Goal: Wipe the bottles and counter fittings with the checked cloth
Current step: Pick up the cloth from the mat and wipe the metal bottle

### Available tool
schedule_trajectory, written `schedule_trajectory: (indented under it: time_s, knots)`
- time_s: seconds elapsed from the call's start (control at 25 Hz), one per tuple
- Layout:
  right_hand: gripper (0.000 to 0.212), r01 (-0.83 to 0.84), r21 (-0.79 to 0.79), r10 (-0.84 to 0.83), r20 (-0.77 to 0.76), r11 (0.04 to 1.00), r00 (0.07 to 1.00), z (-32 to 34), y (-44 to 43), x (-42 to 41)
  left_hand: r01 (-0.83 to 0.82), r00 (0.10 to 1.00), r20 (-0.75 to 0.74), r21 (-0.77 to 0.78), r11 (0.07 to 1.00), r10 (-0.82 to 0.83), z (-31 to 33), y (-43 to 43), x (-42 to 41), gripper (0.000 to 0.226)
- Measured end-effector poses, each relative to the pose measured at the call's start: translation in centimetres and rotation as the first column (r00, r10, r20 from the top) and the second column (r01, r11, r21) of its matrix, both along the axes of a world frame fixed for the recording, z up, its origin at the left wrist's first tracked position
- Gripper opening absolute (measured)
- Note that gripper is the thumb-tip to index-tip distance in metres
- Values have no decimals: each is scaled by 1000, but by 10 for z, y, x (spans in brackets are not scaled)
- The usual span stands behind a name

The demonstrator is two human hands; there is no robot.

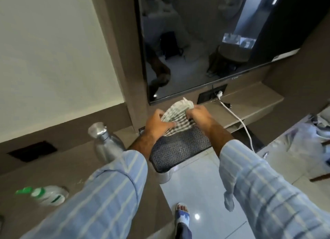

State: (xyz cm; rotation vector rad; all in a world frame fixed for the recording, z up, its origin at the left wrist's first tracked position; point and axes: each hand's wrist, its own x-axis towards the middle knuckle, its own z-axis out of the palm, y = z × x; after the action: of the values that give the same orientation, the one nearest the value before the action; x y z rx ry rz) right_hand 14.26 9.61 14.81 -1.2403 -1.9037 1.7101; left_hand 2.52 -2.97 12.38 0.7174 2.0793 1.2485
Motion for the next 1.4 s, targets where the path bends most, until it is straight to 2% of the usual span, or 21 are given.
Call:
schedule_trajectory:
  time_s: [0.08, 0.16, 0.24, 0.32, 0.4, 0.44, 0.48, 0.52, 0.56, 0.64, 0.68, 0.72, 0.8, 0.88, 0.96, 1.08, 1.12, 1.16, 1.24, 1.32, 1.4]
  knots:
    - [20, -66, 78, 72, -74, 995, 995, 59, -31, 11, 77, 994, 73, 143, 987, -88, 56, -24, 11, 55]
    - [24, -125, 157, 148, -140, 980, 979, 112, -65, 18, 187, 964, 153, 185, 965, -216, 108, -50, 20, 47]
    - [27, -111, 209, 164, -256, 972, 953, 154, -93, 13, 241, 944, 183, 188, 952, -275, 152, -74, 26, 32]
    - [23, -14, 202, 100, -421, 979, 902, 176, -116, -6, 124, 984, 92, 260, 958, -153, 183, -103, 16, 19]
    - [26, 72, 132, 2, -494, 989, 869, 177, -138, -37, -182, 981, 17, 401, 898, 191, 197, -143, -9, 11]
    - [31, 82, 183, 6, -439, 980, 898, 171, -151, -54, -366, 916, 20, 451, 814, 401, 196, -169, -23, 11]
    - [36, 24, 306, 86, -340, 952, 937, 159, -164, -72, -517, 825, 38, 454, 725, 564, 183, -194, -38, 10]
    - [41, -113, 447, 220, -194, 887, 956, 144, -179, -91, -630, 739, 62, 416, 656, 671, 159, -220, -53, 12]
    - [47, -296, 542, 360, -13, 787, 933, 127, -193, -108, -694, 689, 81, 362, 623, 720, 132, -241, -64, 18]
    - [62, -631, 544, 538, 345, 554, 769, 97, -215, -137, -707, 703, 102, 207, 676, 704, 78, -262, -66, 29]
    - [65, -716, 517, 552, 462, 469, 695, 83, -219, -147, -689, 725, 125, 136, 712, 677, 60, -262, -57, 40]
    - [61, -752, 502, 543, 523, 427, 657, 71, -222, -155, -688, 724, 178, 116, 716, 666, 45, -255, -46, 48]
    - [52, -715, 528, 523, 491, 458, 697, 60, -220, -155, -713, 698, 287, 207, 669, 656, 34, -229, -13, 43]
    - [53, -653, 561, 531, 393, 509, 751, 58, -221, -149, -706, 706, 287, 343, 619, 647, 16, -202, 15, 31]
    - [55, -613, 598, 540, 328, 516, 775, 56, -223, -147, -707, 698, 274, 410, 576, 662, -13, -194, 16, 36]
    - [52, -595, 604, 554, 285, 530, 782, 53, -225, -148, -809, 587, 446, 281, 517, 676, -40, -198, -15, 33]
    - [52, -584, 603, 546, 276, 543, 791, 52, -224, -148, -799, 597, 502, 301, 521, 626, -41, -195, -21, 38]
    - [51, -570, 608, 535, 265, 553, 802, 51, -222, -149, -760, 647, 509, 374, 532, 567, -34, -190, -21, 43]
    - [52, -537, 623, 515, 239, 568, 823, 49, -220, -150, -689, 724, 403, 477, 546, 560, -32, -183, -12, 43]
    - [52, -533, 625, 517, 231, 570, 824, 50, -222, -150, -746, 664, 395, 415, 521, 635, -52, -189, -7, 28]
    - [53, -514, 630, 505, 215, 582, 836, 49, -224, -148, -803, 595, 434, 298, 516, 676, -72, -197, -11, 37]
